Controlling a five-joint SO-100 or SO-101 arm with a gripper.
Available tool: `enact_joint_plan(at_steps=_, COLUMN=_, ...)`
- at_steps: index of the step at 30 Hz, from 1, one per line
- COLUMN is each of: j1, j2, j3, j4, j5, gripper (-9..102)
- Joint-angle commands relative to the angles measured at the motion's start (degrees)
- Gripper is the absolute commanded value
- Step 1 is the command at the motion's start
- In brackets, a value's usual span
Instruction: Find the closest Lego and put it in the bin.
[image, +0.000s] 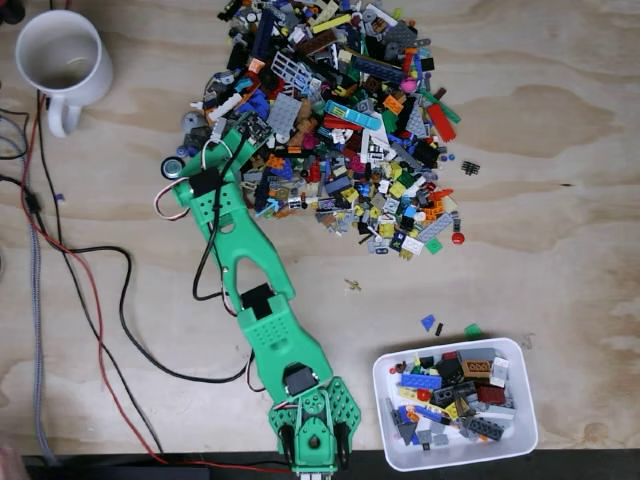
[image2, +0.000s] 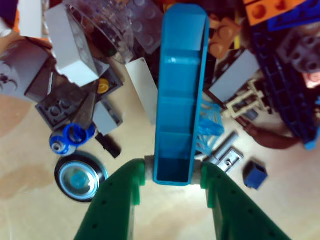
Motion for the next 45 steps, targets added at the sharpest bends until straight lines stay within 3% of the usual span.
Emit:
enact_joint_plan(at_steps=1, j1=1.76, j2=18.90, j3=-3.69, j4=9.14, j5=-3.43, gripper=0)
enact_joint_plan(at_steps=6, j1=7.47, j2=32.52, j3=-1.93, j4=23.29, j5=-14.59, gripper=0)
enact_joint_plan(at_steps=10, j1=21.45, j2=46.32, j3=7.73, j4=28.65, j5=-23.91, gripper=0)
enact_joint_plan(at_steps=19, j1=66.01, j2=65.39, j3=35.68, j4=19.69, j5=-47.46, gripper=1)
enact_joint_plan(at_steps=29, j1=98.26, j2=76.11, j3=51.77, j4=10.28, j5=-63.19, gripper=1)
enact_joint_plan(at_steps=36, j1=109.16, j2=79.45, j3=58.97, j4=7.47, j5=-69.70, gripper=0)
enact_joint_plan(at_steps=38, j1=110.92, j2=80.60, j3=60.64, j4=7.03, j5=-71.02, gripper=5)
enact_joint_plan(at_steps=45, j1=109.86, j2=82.97, j3=62.84, j4=6.24, j5=-71.54, gripper=14)
